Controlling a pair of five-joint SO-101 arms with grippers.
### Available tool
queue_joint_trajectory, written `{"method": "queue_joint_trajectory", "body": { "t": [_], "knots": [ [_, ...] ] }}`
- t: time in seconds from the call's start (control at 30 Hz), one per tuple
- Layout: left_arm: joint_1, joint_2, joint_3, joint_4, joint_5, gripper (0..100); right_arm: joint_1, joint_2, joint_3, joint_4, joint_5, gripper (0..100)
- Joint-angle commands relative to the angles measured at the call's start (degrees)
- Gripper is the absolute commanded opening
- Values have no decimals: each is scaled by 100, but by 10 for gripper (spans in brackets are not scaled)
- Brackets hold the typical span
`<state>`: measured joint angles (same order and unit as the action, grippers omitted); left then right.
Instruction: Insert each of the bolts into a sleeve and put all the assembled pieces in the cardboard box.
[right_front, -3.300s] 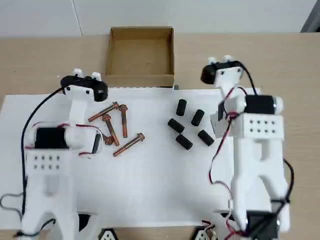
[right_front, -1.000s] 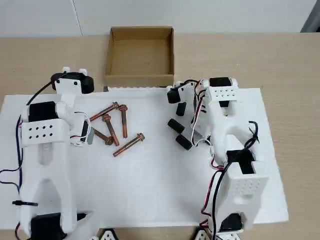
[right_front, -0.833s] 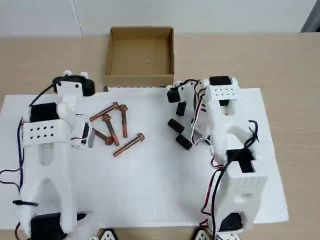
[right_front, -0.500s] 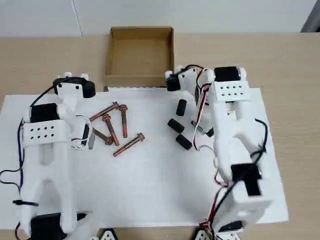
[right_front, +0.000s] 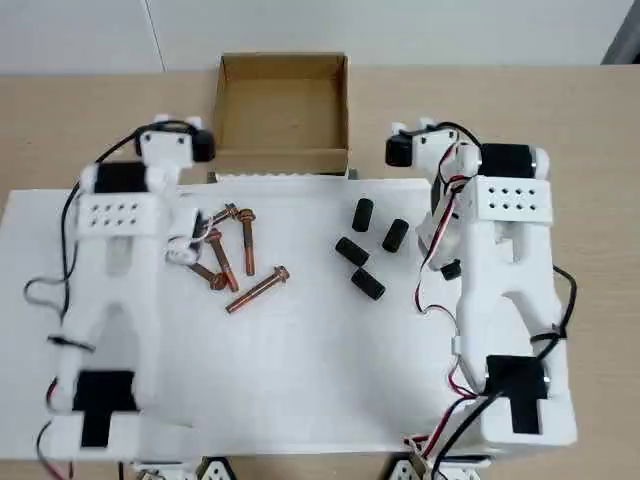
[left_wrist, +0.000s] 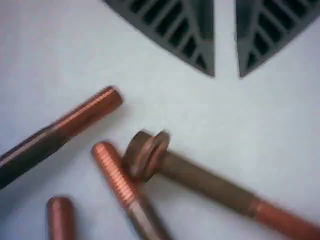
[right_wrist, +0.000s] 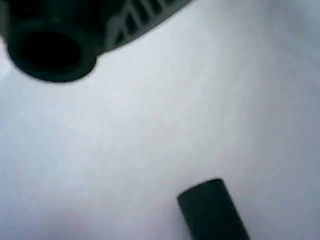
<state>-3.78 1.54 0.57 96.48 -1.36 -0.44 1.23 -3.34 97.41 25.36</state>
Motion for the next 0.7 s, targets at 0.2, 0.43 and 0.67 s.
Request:
{"method": "queue_joint_trajectory", "body": {
  "t": [0.2, 0.43, 0.67],
  "knots": [
    [668, 1679, -2176, 352, 141, 17, 180, -295, 18, 75, -62, 5],
    [870, 2699, -2985, 343, 501, 29, 180, -295, 18, 40, -70, 5],
    [870, 3314, -3512, 316, 738, 148, 180, -295, 26, -4, -70, 5]
  ]
}}
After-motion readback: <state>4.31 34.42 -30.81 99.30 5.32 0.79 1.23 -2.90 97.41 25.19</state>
